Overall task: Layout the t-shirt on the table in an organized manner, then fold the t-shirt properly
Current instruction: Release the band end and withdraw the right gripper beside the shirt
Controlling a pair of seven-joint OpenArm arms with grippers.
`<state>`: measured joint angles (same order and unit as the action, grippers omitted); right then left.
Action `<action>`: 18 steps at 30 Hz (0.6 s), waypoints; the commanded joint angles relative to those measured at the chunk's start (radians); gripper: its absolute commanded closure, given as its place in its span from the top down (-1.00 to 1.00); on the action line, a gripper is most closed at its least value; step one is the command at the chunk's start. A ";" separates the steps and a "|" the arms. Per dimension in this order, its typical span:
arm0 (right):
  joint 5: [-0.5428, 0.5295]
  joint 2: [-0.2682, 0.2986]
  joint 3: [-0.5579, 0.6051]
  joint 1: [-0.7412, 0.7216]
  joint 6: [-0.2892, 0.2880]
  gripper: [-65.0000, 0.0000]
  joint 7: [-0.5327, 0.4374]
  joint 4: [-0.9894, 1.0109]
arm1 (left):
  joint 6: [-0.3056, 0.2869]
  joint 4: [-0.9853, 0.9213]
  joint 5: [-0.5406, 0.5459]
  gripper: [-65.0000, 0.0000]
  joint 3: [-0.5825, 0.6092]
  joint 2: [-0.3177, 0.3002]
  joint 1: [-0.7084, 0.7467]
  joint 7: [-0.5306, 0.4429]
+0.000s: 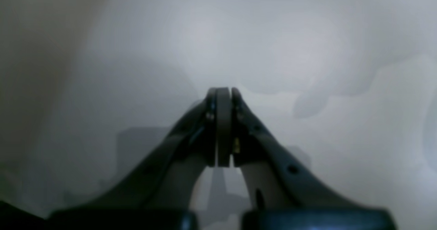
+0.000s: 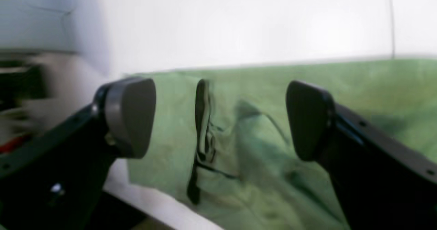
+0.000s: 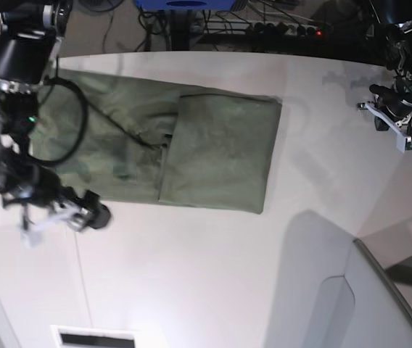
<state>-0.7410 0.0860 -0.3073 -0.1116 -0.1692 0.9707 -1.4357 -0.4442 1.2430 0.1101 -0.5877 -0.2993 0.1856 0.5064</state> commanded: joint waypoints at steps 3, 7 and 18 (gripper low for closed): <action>0.007 0.067 -0.077 -0.001 -0.063 0.75 -0.022 0.049 | 0.003 0.024 0.009 -1.00 -0.005 -0.010 -0.008 -0.019; 0.050 0.165 -0.114 0.016 -0.072 0.75 -0.058 0.146 | 0.003 0.024 0.009 -1.00 -0.005 -0.010 -0.007 -0.019; 0.056 0.274 -0.257 0.025 -0.235 0.76 -0.063 0.412 | 0.003 0.025 0.009 -1.00 0.163 -0.010 -0.010 -0.021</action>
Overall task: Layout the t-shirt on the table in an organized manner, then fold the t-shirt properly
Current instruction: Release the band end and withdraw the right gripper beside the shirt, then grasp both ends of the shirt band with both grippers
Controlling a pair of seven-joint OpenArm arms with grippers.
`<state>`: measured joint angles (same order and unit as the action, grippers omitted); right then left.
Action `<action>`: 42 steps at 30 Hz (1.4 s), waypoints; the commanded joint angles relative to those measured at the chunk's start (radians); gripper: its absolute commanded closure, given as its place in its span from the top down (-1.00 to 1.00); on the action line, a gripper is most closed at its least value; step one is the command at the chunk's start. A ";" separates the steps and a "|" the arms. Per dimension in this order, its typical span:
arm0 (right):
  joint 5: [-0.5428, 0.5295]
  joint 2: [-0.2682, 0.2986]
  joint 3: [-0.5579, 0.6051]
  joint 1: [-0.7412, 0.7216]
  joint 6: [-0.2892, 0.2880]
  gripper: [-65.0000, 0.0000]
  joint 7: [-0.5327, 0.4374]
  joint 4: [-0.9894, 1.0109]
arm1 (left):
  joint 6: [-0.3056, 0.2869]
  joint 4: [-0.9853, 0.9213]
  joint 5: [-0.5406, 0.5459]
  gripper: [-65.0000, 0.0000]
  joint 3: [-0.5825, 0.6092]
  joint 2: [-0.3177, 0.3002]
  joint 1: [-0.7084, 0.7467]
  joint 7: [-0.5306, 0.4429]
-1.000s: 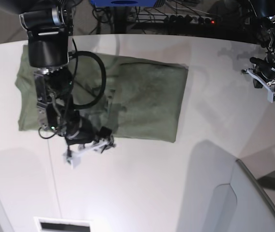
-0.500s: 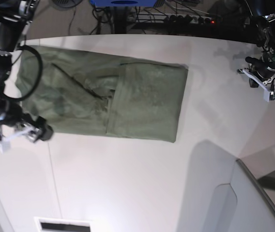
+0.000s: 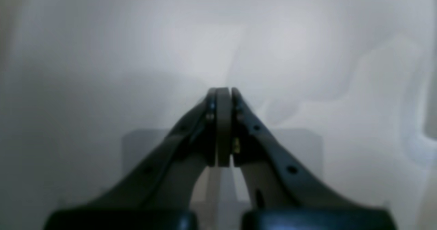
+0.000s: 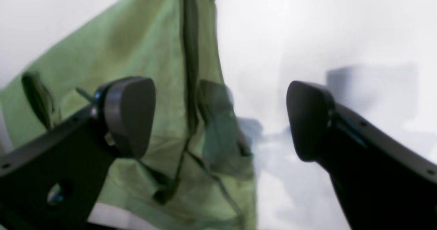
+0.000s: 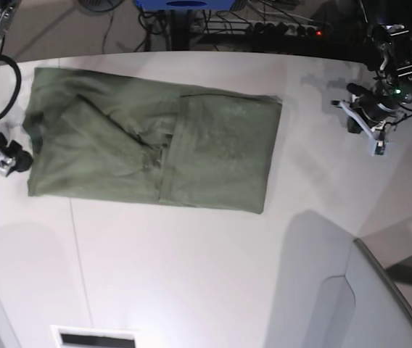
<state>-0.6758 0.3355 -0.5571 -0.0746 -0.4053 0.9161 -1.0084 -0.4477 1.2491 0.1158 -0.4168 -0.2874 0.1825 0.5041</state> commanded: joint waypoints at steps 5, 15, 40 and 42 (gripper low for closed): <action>-0.014 0.003 -0.013 0.019 -0.024 0.76 -0.005 0.018 | 0.007 0.019 0.003 -1.00 0.000 0.003 -0.034 -0.018; -0.012 -0.079 0.024 0.037 -0.027 0.76 0.053 -0.043 | 0.011 0.011 0.003 -1.00 0.181 0.014 -0.111 -0.018; -0.009 -0.138 0.114 0.057 -0.027 -0.10 0.022 -0.074 | 0.011 -0.081 0.005 -1.00 0.376 0.129 -0.189 -0.020; -0.008 -0.140 0.114 0.054 -0.027 -0.37 0.021 -0.074 | 0.011 -0.079 0.005 -1.00 0.376 0.129 -0.189 -0.020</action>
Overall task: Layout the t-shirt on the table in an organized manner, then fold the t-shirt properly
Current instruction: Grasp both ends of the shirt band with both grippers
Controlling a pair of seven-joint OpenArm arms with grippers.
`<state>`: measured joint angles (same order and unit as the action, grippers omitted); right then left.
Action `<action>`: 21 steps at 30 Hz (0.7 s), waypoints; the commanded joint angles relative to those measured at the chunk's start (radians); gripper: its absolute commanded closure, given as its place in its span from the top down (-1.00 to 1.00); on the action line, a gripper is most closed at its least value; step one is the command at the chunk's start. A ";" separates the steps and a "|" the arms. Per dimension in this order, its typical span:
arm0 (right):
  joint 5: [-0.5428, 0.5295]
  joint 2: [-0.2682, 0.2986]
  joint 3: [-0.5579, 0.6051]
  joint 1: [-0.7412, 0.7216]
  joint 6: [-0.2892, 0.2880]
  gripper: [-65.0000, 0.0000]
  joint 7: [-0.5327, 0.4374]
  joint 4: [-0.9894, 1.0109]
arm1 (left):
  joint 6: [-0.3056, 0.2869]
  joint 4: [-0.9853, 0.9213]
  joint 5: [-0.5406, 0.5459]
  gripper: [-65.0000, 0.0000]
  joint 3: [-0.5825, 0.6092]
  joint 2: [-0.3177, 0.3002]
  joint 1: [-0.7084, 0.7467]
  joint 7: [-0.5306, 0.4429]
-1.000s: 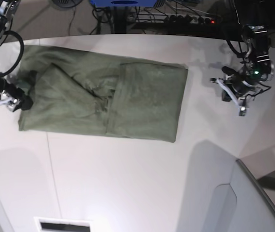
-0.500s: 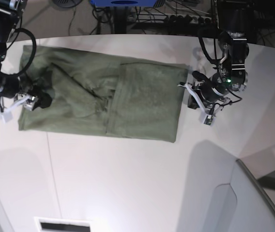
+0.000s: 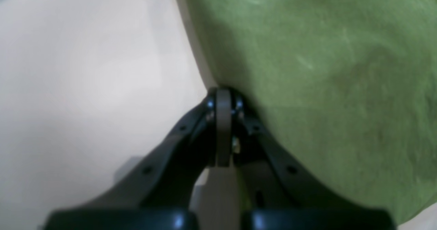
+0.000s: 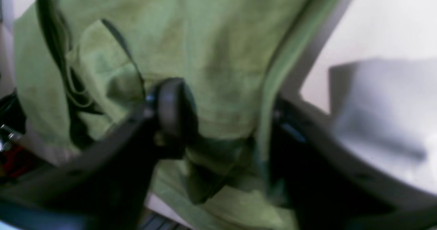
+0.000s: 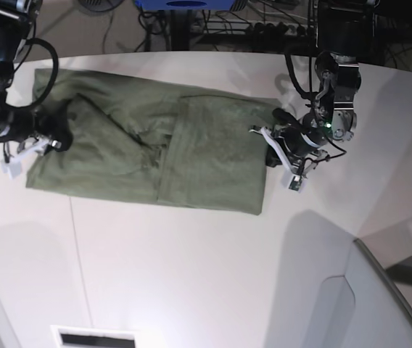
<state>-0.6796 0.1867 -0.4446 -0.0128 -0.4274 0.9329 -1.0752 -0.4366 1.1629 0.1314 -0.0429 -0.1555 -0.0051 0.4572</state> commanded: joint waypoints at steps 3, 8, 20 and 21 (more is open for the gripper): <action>-0.004 0.009 0.002 -0.026 -0.004 -0.83 0.004 -0.007 | 0.000 0.007 -0.011 -1.00 0.004 -0.003 -0.002 0.027; -0.001 0.017 0.003 -0.048 0.003 -0.98 0.004 -0.018 | 0.000 0.002 -0.013 -1.00 0.005 0.035 -0.002 0.027; -0.004 0.029 0.143 -0.011 0.355 -0.98 0.108 -0.374 | 0.000 0.001 -0.013 -1.00 0.154 0.098 -0.040 0.027; -0.007 0.027 0.160 -0.011 0.388 -0.98 0.116 -0.392 | 0.000 0.001 -0.011 -1.00 0.171 0.099 -0.052 0.027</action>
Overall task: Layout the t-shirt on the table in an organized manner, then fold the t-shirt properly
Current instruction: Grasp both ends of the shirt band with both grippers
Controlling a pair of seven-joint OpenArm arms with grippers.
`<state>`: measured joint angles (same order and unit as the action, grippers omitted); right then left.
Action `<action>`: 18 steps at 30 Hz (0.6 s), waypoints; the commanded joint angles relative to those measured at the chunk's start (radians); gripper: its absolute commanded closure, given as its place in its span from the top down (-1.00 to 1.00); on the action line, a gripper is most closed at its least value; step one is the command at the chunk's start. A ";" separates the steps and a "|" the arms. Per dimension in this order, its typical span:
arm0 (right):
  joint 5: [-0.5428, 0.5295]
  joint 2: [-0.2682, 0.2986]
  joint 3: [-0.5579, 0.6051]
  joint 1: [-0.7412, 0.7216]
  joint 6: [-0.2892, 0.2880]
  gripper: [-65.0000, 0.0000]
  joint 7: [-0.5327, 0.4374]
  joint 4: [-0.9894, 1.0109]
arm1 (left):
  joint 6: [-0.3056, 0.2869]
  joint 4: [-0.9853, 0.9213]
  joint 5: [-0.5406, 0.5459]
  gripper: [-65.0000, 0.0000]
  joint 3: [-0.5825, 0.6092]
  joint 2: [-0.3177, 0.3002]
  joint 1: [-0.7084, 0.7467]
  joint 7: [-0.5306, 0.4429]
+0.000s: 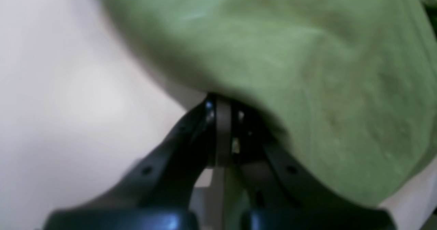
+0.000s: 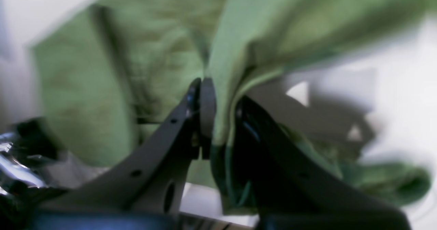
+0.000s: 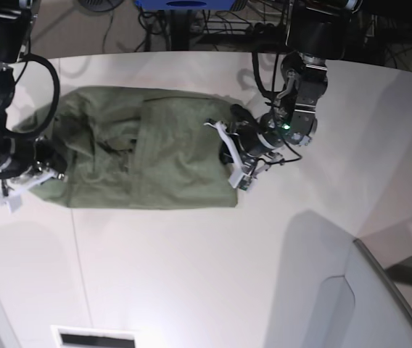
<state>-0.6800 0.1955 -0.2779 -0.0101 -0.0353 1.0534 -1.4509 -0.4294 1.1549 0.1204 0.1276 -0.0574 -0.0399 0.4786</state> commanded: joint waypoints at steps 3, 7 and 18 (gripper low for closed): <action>-0.008 -0.008 0.050 -0.015 0.064 -0.98 0.004 -0.072 | -0.007 0.006 0.000 -1.00 0.024 0.018 -0.035 0.006; -0.010 -0.023 0.134 -0.018 0.147 -0.98 0.034 -0.119 | -0.007 0.006 0.000 -1.00 0.031 0.021 -0.054 0.006; -0.008 -0.120 0.282 -0.034 0.213 -0.98 0.040 -0.155 | -0.007 -0.080 0.000 -1.00 0.031 0.021 -0.099 0.006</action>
<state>-0.6720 0.0750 0.0032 -0.0219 0.1825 1.1004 -1.5848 -0.4335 1.0664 0.1204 0.1581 -0.0387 -0.1253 0.4824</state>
